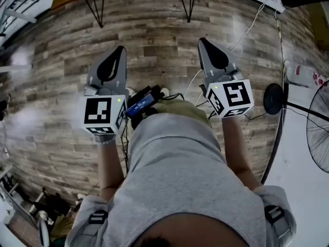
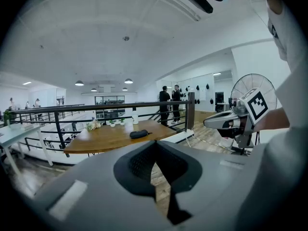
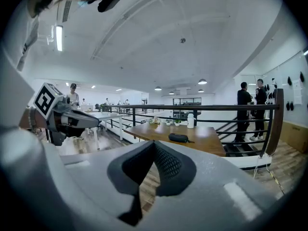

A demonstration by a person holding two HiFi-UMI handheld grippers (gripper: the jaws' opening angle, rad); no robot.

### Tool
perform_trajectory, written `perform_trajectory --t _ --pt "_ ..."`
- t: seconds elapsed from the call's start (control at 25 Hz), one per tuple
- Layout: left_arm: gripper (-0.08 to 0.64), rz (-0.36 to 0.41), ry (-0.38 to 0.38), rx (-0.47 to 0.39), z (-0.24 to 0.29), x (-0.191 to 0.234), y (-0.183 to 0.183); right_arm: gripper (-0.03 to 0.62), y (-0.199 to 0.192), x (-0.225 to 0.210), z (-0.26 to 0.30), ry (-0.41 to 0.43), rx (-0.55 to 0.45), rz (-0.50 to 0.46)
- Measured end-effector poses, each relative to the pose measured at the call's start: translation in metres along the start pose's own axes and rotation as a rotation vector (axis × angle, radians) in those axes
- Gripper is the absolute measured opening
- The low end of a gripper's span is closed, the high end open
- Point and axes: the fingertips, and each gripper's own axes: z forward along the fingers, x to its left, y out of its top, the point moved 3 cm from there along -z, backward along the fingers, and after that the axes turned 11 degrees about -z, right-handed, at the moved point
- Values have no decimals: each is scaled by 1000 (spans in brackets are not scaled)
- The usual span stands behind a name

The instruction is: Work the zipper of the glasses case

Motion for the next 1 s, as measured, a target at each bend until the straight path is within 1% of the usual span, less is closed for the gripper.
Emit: perform_trajectory --t 0.36,0.64,0.68,0.72,0.76,0.8,0.88,1.0 --pt "12 -6 5 -5 -2 0 0 0 1 3 -1 6 -2 -5" --pt "11 -59 9 -57 -4 2 7 2 3 6 0 20 -15 30" --pt "6 -66 11 -60 -4 3 7 12 3 7 0 29 -18 32" --pt "21 -73 12 -58 -4 3 7 55 3 8 0 38 -21 35" --pt "64 -77 13 -51 -3 3 6 76 3 9 0 44 -25 38" --pt "88 -76 13 -44 -3 2 5 92 3 10 0 46 -29 42" --pt "107 -65 14 -35 -1 1 4 109 3 10 0 45 -32 47" --pt "110 -64 13 -32 0 1 4 109 3 8 1 40 -27 42"
